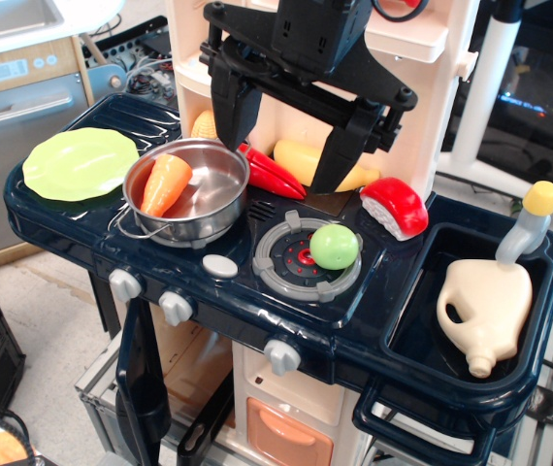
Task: Put pear on plate
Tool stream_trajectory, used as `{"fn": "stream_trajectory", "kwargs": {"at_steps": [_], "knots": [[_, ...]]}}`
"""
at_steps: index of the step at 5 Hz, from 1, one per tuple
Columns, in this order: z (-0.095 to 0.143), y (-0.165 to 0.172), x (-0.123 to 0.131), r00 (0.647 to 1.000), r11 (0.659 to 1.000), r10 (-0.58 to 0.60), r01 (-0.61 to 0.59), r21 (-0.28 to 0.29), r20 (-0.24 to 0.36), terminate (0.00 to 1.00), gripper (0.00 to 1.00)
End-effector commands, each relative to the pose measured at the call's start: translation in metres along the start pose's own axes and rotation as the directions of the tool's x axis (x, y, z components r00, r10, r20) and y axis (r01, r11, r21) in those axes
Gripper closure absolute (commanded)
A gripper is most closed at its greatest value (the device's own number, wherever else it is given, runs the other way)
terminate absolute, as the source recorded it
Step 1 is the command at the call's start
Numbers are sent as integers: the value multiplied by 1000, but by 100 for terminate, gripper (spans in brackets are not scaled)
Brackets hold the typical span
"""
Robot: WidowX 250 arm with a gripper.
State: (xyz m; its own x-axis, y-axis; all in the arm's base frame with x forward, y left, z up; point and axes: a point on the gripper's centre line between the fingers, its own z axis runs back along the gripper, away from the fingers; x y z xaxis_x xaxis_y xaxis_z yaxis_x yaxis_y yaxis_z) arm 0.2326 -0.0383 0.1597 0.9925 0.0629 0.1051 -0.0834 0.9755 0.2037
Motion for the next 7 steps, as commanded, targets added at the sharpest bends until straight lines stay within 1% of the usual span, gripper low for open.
{"fn": "stream_trajectory", "kwargs": {"at_steps": [1,2,3,5,6,7], "knots": [[0,0,0,1000,1000,0,0,0,0,0,0],[-2,1,4,999,1000,-12,11,19,33,0,0],[-11,3,18,996,999,-39,39,6,77,0,0],[-35,2,41,979,995,-76,86,-47,187,0,0],[-49,-1,50,965,990,-120,135,-46,234,0,0],[-69,-11,57,949,981,-135,169,-95,284,0,0]]}}
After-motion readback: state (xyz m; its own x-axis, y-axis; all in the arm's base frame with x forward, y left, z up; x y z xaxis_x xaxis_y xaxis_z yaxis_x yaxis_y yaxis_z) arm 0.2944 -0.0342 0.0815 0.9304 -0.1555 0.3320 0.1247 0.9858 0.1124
